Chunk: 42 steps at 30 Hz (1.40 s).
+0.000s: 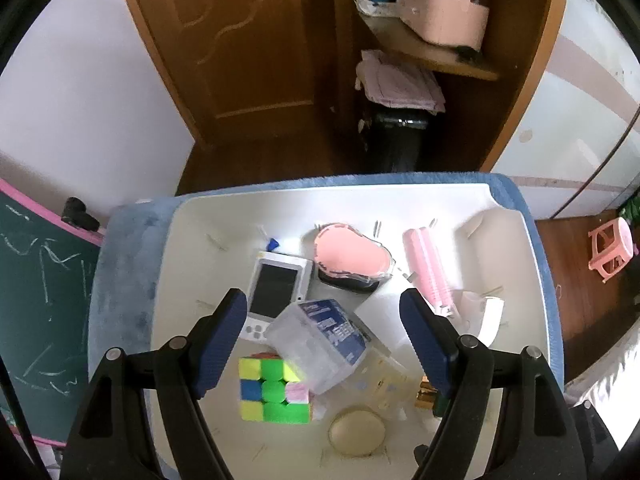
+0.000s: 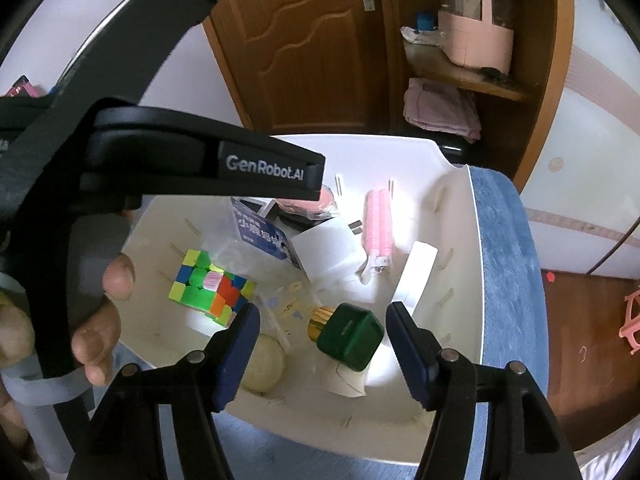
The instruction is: Organize rigid objects
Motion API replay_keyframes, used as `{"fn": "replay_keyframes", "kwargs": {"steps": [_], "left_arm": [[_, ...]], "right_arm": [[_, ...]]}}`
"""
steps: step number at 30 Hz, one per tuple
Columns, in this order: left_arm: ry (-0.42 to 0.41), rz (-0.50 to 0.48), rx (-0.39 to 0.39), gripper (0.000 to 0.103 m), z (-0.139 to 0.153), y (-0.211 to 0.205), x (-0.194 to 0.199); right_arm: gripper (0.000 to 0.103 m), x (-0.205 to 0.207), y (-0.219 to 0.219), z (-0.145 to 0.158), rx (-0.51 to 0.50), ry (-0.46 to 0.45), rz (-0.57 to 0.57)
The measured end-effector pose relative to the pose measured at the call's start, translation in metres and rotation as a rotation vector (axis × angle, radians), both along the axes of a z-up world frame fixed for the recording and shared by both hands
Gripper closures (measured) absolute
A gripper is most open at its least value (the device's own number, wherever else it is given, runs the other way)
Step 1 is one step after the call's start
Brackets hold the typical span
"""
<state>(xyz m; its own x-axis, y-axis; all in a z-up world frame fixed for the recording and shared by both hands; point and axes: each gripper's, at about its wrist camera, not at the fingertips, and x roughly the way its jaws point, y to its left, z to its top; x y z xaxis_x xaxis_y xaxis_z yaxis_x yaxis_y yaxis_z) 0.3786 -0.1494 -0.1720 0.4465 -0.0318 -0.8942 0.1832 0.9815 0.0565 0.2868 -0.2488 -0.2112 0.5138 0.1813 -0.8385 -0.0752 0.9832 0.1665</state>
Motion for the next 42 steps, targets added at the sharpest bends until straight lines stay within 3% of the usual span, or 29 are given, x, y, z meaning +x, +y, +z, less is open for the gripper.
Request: {"fn": "replay_keyframes", "kwargs": {"steps": [13,25,35,42], "left_arm": [[-0.070,0.033,-0.021,0.022,0.059,0.041,-0.051],[-0.161,0.047,-0.038,0.022,0.129,0.106,-0.147],[-0.202,0.108,-0.067,0.022,0.157,0.164,-0.233],[-0.179,0.133,-0.099,0.022,0.165,0.191,-0.288]], "right_arm": [[0.037,-0.033,0.016,0.037,0.006,-0.039,-0.032],[0.037,-0.098,0.044,0.103,0.001,-0.077,-0.080],[0.036,-0.168,0.083,0.148,0.002,-0.094,-0.083],[0.029,-0.220,0.102,0.171,0.008,-0.078,-0.095]]}}
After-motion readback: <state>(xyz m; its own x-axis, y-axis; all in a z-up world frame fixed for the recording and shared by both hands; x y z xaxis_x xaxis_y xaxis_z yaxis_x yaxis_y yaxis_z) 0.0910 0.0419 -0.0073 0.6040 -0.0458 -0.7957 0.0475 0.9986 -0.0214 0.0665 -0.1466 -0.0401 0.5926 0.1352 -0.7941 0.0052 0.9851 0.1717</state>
